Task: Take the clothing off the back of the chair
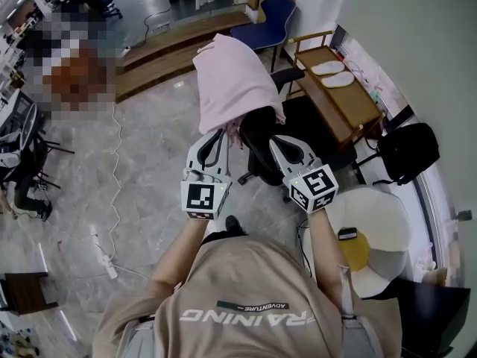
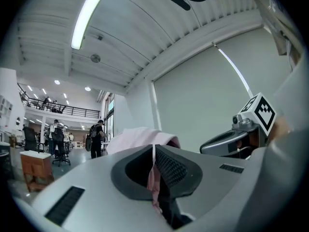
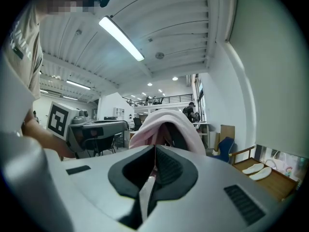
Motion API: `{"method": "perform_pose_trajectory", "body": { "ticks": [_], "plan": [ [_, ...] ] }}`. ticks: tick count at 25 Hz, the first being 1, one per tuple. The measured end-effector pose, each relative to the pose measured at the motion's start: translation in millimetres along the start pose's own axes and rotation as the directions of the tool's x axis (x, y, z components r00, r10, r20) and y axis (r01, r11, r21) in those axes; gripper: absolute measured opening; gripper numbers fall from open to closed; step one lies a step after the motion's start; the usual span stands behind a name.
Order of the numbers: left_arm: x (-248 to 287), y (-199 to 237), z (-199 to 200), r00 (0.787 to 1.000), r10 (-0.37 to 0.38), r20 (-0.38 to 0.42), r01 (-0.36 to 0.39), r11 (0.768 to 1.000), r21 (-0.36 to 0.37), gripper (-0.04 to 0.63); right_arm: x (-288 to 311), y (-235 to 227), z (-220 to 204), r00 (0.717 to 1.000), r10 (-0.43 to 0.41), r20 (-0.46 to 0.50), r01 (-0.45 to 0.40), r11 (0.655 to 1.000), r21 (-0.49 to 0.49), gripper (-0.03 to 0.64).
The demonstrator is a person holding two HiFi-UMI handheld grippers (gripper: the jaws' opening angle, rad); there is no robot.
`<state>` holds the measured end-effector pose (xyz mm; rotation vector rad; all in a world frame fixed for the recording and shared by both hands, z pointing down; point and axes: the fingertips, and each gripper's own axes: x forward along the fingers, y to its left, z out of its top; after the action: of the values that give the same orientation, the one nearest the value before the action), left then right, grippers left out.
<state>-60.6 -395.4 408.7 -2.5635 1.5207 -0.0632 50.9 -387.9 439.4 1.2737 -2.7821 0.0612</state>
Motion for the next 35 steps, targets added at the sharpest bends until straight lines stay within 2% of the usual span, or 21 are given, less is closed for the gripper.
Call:
{"method": "perform_pose_trajectory", "body": {
  "ticks": [5,7,8,10,11,17,24,30,35],
  "plan": [
    [23.0,27.2,-3.3,1.0,-0.027,-0.007,0.027,0.999,0.02,0.022,24.6,-18.0,0.9,0.999,-0.052,0.011,0.052,0.998,0.04,0.031],
    [30.3,29.7,-3.2,1.0,-0.025,-0.008,0.025,0.999,0.044,0.191,29.6,-25.4,-2.5,0.998,-0.064,0.005,0.064,0.997,0.053,0.031],
    [34.5,29.6,-5.0,1.0,-0.023,-0.015,0.024,0.999,0.049,0.246,31.8,-28.9,-4.4,0.998,-0.065,-0.002,0.065,0.996,0.056,0.031],
    [43.3,27.8,-12.5,0.999,-0.013,-0.042,0.015,0.998,0.058,0.332,35.2,-35.9,-8.1,0.998,-0.059,-0.017,0.06,0.996,0.059,0.031],
    [47.8,27.3,-17.1,0.998,-0.003,-0.056,0.007,0.998,0.069,0.342,36.6,-39.6,-9.8,0.998,-0.056,-0.022,0.057,0.997,0.059,0.031],
    [76.6,41.8,-35.7,0.992,0.055,-0.11,-0.041,0.991,0.131,0.354,48.1,-58.0,-7.4,0.999,-0.031,-0.037,0.034,0.997,0.066,0.031],
    [117.7,68.6,-33.3,0.991,0.114,-0.065,-0.109,0.991,0.077,0.354,48.9,-59.0,-6.2,0.998,0.027,-0.059,-0.026,0.999,0.02,0.031],
    [142.6,61.8,-32.7,0.999,0.047,-0.003,-0.047,0.999,-0.016,0.354,40.0,-69.3,-6.3,0.999,0.011,-0.04,-0.009,0.999,0.044,0.031],
    [145.0,59.5,-34.7,1.0,-0.012,0.022,0.013,0.999,-0.03,0.351,37.4,-73.4,-11.3,0.999,-0.007,-0.047,0.01,0.998,0.058,0.031]
  ]
}}
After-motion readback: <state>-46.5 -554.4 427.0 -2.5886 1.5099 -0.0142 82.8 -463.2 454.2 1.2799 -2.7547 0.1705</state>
